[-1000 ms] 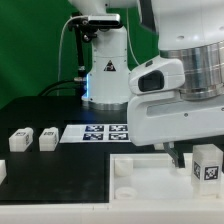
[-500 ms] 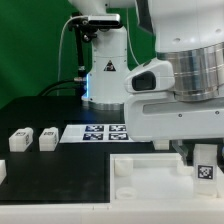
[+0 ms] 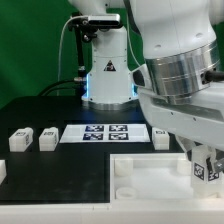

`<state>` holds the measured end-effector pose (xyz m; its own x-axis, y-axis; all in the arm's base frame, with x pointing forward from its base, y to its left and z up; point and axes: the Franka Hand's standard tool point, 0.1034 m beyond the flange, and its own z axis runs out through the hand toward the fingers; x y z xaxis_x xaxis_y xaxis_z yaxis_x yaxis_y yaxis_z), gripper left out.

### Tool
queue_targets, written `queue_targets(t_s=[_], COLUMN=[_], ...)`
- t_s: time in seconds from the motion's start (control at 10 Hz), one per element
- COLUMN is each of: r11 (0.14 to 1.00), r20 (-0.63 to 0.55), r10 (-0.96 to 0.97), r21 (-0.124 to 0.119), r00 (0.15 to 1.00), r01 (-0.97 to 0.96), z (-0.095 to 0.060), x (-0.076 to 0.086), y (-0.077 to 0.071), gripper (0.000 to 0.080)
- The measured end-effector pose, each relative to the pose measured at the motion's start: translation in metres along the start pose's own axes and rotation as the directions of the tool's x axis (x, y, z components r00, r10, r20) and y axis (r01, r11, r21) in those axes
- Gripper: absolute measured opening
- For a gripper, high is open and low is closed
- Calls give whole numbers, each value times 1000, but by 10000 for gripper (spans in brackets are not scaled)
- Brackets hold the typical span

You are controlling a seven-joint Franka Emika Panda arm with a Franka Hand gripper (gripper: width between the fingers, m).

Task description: Assemble one leg

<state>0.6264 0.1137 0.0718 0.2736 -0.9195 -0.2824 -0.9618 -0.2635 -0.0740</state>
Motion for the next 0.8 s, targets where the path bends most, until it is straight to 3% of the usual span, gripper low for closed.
queue_targets(t_s=[0.1, 0.4, 0.5, 0.6, 0.8], r11=[996, 999, 1000, 970, 822], r20=[9, 9, 8, -7, -27], r10=[87, 34, 14, -244, -568], r21=[3, 1, 0, -12, -49], r00=[996, 999, 1000, 970, 822], r01=[-87, -34, -14, 244, 567], z=[-1, 0, 0, 0, 1], x=[-1, -1, -1, 2, -6], y=[-1, -1, 0, 1, 4], gripper=[300, 300, 485, 594, 638])
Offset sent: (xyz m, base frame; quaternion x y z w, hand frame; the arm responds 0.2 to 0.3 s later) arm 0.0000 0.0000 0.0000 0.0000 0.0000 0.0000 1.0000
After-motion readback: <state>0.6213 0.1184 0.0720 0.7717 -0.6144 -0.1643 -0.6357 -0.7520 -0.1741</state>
